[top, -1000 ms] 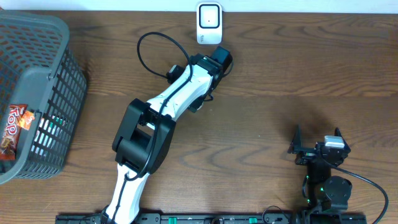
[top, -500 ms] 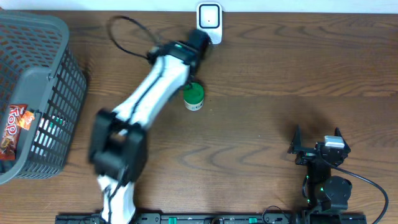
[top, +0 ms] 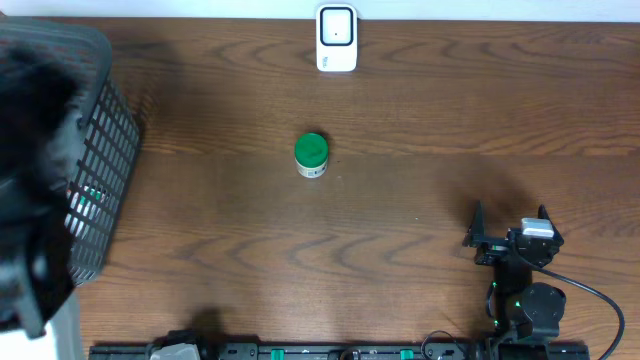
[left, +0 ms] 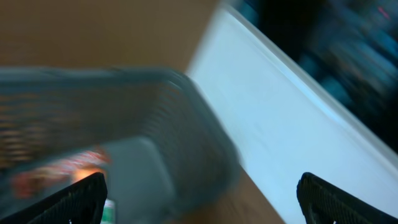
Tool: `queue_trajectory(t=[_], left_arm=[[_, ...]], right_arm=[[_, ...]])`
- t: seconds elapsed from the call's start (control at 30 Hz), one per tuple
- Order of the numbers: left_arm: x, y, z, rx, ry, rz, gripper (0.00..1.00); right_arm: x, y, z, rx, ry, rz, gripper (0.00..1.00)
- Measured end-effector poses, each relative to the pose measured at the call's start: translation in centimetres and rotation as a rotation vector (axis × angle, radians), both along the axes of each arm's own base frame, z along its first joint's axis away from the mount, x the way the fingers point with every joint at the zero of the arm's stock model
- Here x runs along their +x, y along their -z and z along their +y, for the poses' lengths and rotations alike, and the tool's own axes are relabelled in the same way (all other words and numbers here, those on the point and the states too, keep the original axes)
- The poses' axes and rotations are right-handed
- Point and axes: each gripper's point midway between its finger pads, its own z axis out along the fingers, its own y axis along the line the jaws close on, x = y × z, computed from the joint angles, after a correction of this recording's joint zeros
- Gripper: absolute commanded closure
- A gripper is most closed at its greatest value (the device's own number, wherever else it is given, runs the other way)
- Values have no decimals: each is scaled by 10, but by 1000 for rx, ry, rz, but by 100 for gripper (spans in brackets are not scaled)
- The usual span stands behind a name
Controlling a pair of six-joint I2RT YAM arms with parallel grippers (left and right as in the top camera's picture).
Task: Scan the item barcode
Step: 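Lower the jar onto the table and open the left gripper, then move the left gripper back into the basket above the orange tissue pack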
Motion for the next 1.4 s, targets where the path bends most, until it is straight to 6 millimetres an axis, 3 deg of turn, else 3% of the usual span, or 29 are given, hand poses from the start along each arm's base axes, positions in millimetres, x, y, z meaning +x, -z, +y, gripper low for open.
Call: queue_trajectory(t=[0.07,0.13,0.2,0.27,0.33,0.4,0.53,0.73,1.03,1.4], left_arm=[[-14,6,32,-19,-94,19,2],[-12,25,61,-66,-143,72,2],[5,61,93,-142,-170,153,2],[19,94,113,-204,-176,227,1],[35,141,131,-287,-178,335,1],[46,183,141,-355,-169,430,7],[55,257,146,-470,-141,619,7],[60,335,149,-584,-135,792,7],[54,399,147,-663,-142,928,6],[57,427,155,-627,-132,944,6]], right_arm=[[0,0,0,0,0,0,1],[0,0,0,0,0,0,1],[0,0,0,0,0,0,1],[0,0,0,0,0,0,1],[0,0,0,0,0,0,1],[0,0,0,0,0,0,1],[0,0,0,0,0,0,1],[0,0,0,0,0,0,1],[0,0,0,0,0,0,1],[0,0,0,0,0,0,1]])
